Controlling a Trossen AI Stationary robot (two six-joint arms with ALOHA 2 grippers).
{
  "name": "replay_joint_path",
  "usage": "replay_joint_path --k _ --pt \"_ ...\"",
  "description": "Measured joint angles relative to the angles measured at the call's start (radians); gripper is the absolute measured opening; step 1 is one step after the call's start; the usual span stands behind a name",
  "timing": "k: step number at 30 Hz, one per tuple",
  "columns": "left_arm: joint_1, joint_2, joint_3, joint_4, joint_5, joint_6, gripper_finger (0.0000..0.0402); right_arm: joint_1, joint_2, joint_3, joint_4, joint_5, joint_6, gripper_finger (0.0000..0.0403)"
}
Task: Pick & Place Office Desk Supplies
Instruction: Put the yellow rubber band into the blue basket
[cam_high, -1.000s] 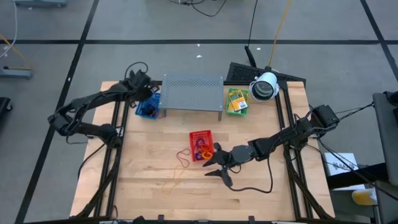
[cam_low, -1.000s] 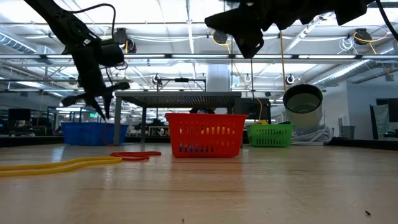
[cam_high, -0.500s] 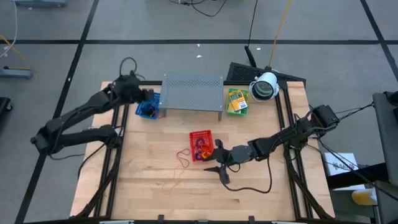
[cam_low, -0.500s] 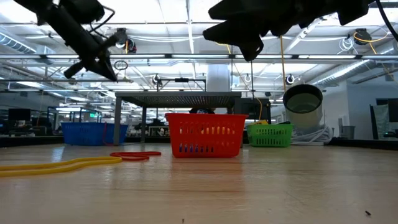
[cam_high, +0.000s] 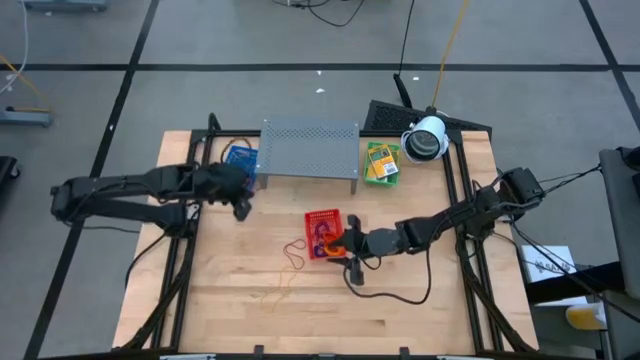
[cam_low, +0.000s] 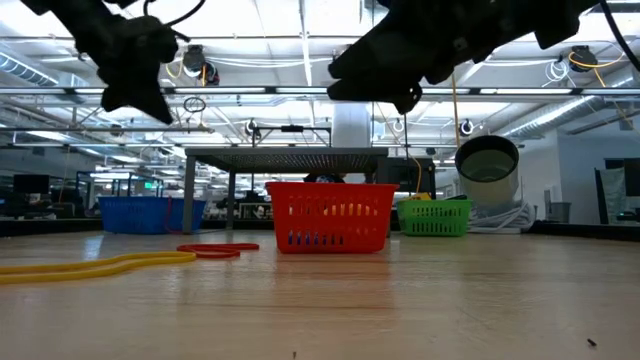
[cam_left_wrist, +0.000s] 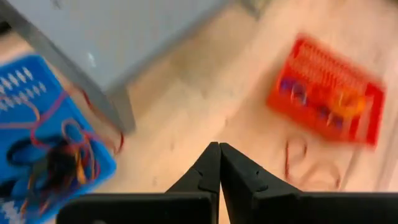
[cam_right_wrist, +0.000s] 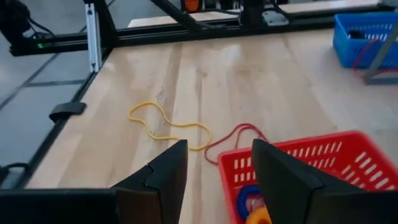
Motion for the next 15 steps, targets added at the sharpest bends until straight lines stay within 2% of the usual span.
replay_joint_path --k 6,11,15 --pt "-0.135 0.021 0.000 -0.080 0.039 -0.064 0.0010 -0.040 -0.028 0.001 -0.003 -0.002 -0.069 0.0169" --pt "-0.276 0.064 0.000 0.027 0.156 -0.061 0.0010 -0.045 -0.049 0.001 -0.021 -0.007 -0.134 0.0169" --pt "-0.408 0.132 0.000 0.167 0.227 -0.024 0.0010 -0.045 -0.065 0.001 -0.023 -0.070 -0.157 0.0169"
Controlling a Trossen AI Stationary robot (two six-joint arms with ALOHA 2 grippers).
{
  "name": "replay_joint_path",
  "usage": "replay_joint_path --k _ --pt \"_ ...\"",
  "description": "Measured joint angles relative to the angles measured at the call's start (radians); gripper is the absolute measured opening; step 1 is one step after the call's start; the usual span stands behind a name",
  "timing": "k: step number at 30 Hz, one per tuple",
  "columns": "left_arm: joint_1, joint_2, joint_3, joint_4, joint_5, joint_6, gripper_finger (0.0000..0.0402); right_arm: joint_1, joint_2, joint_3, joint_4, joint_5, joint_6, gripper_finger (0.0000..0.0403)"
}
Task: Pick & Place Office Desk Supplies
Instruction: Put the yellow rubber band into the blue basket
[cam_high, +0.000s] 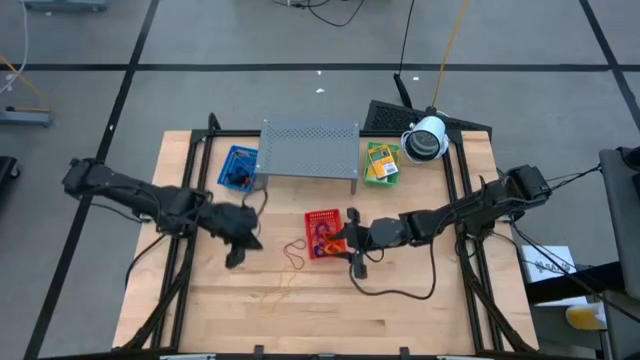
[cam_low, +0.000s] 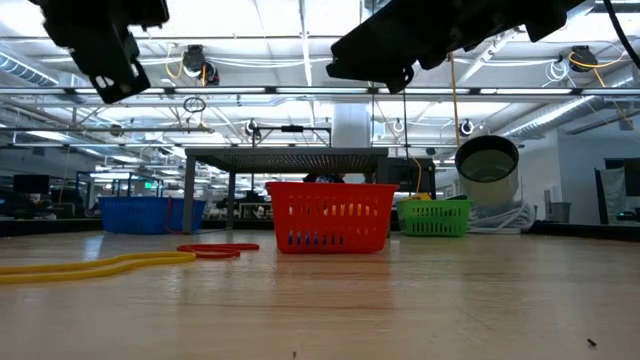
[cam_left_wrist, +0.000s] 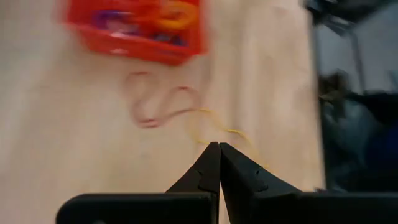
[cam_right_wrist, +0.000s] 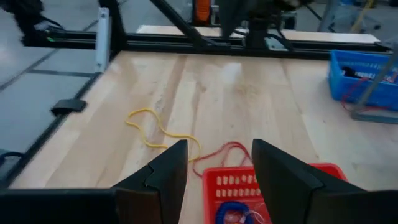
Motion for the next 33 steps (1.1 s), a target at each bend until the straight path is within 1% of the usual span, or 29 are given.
replay_joint_path --k 3,6,11,15,17,20,24,27,30,33 --pt "-0.084 0.074 0.000 0.086 -0.005 -0.045 0.0010 0.000 0.000 0.000 0.000 -0.011 -0.002 0.0169" --pt "-0.132 0.158 0.000 0.149 -0.015 -0.154 0.0010 0.000 0.000 0.000 0.001 -0.012 -0.002 0.0169" --pt "-0.153 0.299 0.000 0.192 -0.016 -0.353 0.0010 0.000 0.000 0.000 -0.002 -0.012 0.022 0.0169" --pt "-0.152 0.387 0.000 0.250 0.007 -0.440 0.0018 0.008 0.000 0.000 -0.009 -0.012 0.026 0.0169" --pt "-0.152 0.422 0.000 0.288 0.010 -0.491 0.0032 0.010 0.000 0.000 -0.008 -0.013 0.041 0.0169" --pt "-0.152 0.459 0.000 0.303 -0.012 -0.563 0.0066 0.010 0.000 0.000 -0.008 -0.014 0.061 0.0169" --pt "-0.152 0.487 0.000 0.312 -0.048 -0.632 0.0117 0.010 0.000 0.000 -0.010 -0.014 0.078 0.0169" --pt "-0.152 0.493 0.000 0.319 -0.058 -0.666 0.0149 0.010 0.000 0.000 -0.011 -0.014 0.086 0.0169" --pt "-0.156 0.493 0.000 0.324 -0.062 -0.680 0.0169 0.010 0.000 0.000 -0.011 -0.014 0.095 0.0169" --pt "-0.163 0.493 0.000 0.353 -0.065 -0.680 0.0176 0.011 0.000 0.000 -0.011 -0.014 0.095 0.0169"
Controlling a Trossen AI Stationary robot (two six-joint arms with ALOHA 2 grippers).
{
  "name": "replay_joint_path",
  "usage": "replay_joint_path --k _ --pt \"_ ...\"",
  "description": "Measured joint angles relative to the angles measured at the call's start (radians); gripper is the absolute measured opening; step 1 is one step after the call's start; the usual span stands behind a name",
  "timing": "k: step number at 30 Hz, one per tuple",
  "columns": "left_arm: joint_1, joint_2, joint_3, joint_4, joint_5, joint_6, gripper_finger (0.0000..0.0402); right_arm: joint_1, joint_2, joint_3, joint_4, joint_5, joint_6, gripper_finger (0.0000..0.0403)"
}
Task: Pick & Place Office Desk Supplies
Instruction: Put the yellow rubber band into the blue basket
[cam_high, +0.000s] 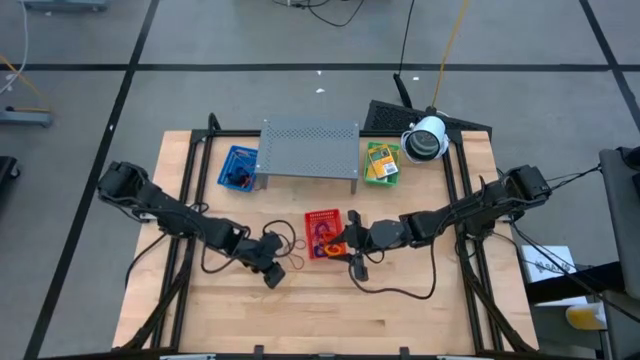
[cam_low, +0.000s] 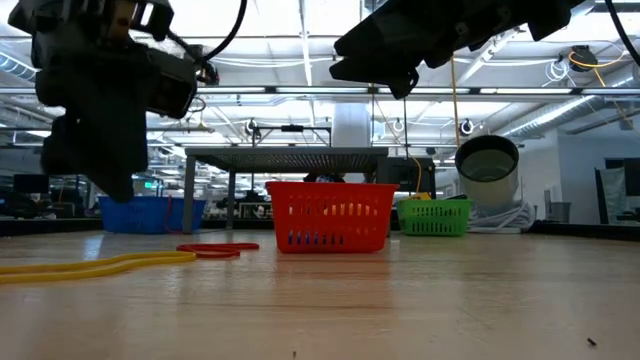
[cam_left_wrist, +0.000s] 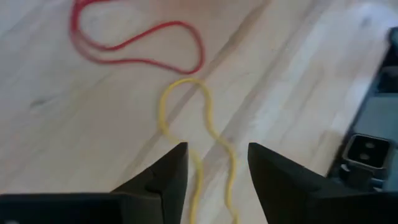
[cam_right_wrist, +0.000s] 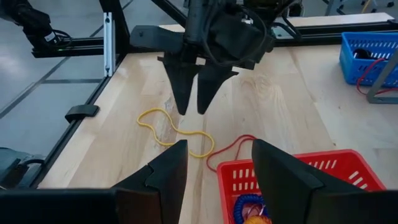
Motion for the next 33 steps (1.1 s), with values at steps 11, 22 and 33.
replay_joint_path --k 11,22,33 --pt "-0.039 0.004 0.000 0.021 -0.049 0.034 0.0177 0.000 0.000 0.000 0.000 0.000 -0.001 0.0169" --pt "-0.173 0.130 0.002 0.112 -0.301 0.216 0.0177 0.000 0.001 0.000 0.006 0.002 -0.007 0.0169" --pt "-0.221 0.271 0.003 0.194 -0.448 0.203 0.0177 0.002 0.001 -0.001 0.028 0.003 0.000 0.0169"
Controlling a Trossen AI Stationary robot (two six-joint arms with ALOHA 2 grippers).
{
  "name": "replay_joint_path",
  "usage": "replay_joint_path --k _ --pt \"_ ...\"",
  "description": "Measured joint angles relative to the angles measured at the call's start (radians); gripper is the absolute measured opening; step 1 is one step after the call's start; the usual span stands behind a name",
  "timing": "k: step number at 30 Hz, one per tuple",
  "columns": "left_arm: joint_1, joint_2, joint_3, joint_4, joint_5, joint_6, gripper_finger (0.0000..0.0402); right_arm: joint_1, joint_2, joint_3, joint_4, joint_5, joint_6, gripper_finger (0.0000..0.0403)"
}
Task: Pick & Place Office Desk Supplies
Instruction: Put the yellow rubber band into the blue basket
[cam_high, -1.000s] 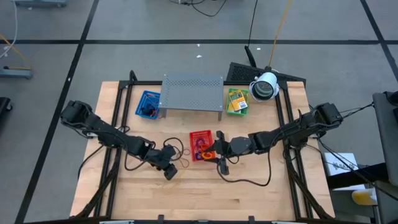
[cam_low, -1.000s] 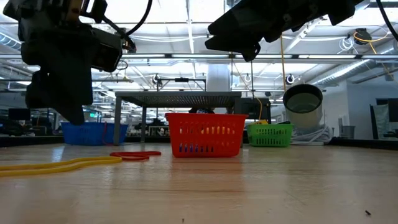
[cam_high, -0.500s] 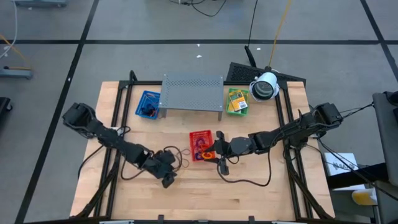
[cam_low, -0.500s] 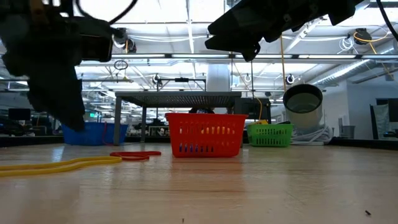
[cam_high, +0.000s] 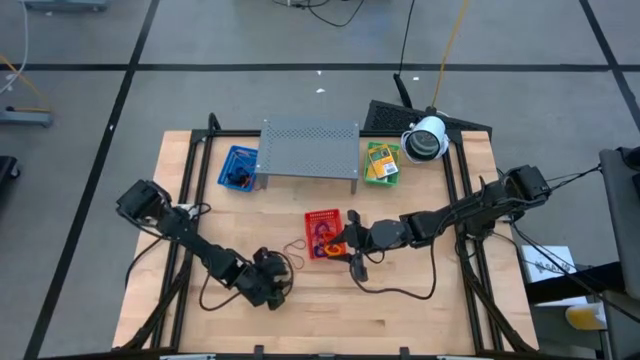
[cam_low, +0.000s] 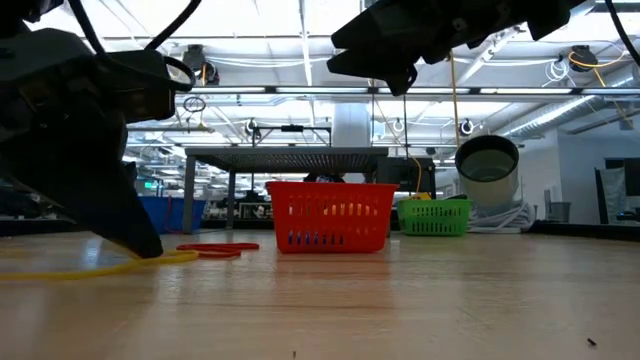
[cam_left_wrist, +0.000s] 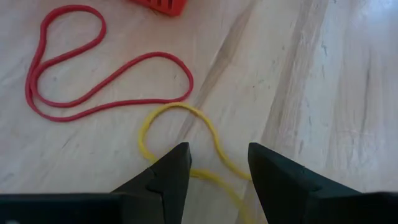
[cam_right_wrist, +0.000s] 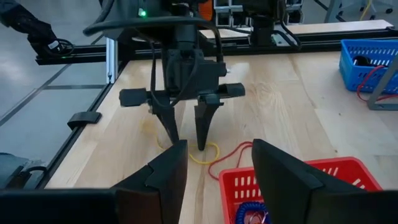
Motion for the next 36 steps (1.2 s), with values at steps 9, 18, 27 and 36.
replay_joint_path --k 9,18,27,36 --pt "-0.004 0.036 -0.001 0.001 -0.015 -0.013 0.0177 0.016 0.000 0.000 0.032 0.001 -0.007 0.0169" --pt "-0.002 0.041 -0.002 0.000 -0.019 -0.069 0.0071 0.017 0.000 0.000 0.030 0.001 -0.009 0.0169" --pt "0.009 -0.028 -0.007 0.099 -0.016 0.034 0.0005 0.017 0.000 0.000 0.030 0.002 -0.008 0.0169" --pt "0.031 -0.325 -0.006 0.104 -0.201 0.250 0.0002 0.017 0.000 0.000 0.030 0.002 -0.007 0.0169"
